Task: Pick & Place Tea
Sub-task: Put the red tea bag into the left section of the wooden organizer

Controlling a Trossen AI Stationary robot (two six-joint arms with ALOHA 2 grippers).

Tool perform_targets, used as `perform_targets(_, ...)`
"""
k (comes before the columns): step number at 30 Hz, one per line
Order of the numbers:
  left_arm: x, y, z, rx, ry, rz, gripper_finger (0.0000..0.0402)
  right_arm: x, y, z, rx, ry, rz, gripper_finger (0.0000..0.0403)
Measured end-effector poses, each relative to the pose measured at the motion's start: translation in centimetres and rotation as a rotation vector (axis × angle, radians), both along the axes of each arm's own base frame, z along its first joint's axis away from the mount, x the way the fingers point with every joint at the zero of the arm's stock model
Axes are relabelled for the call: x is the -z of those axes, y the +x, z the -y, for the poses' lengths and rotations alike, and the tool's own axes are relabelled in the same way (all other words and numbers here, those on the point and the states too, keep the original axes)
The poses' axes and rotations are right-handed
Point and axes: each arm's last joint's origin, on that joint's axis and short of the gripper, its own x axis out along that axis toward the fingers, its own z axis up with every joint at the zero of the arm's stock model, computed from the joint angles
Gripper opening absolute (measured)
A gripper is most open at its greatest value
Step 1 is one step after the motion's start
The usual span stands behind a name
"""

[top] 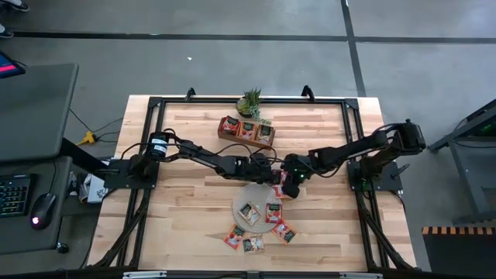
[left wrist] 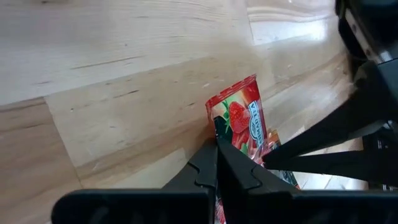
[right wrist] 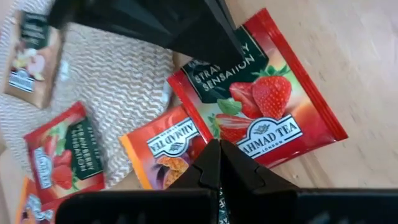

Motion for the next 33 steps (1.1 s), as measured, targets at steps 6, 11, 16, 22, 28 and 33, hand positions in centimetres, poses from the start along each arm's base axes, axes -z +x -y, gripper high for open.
perform_targets(6,0.0,0.0,0.0,0.022,0.020,-0.004,0.0000,-1.6,-0.7,0.0,0.003,0.003,0.027,0.0000)
perform_targets(11,-2.9,-0.3,-0.3,0.059,0.107,0.043,0.0000,-3.7,-1.9,0.1,0.019,-0.020,0.062,0.0000)
perform_targets(16,-5.5,-1.5,-0.9,0.085,0.204,-0.003,0.0000,-6.3,-3.5,0.3,0.046,-0.044,0.135,0.0000)
perform_targets(22,-8.7,-3.0,-1.1,0.209,0.316,-0.020,0.0000,-9.5,-5.8,0.5,0.081,-0.068,0.271,0.0000)
perform_targets(28,-12.0,-5.2,-1.0,0.365,0.377,-0.060,0.0000,-11.8,-8.0,0.6,0.086,-0.060,0.389,0.0000)
perform_targets(33,-15.4,-8.4,-1.4,0.463,0.418,-0.103,0.0000,-12.6,-8.8,0.6,0.085,-0.057,0.434,0.0000)
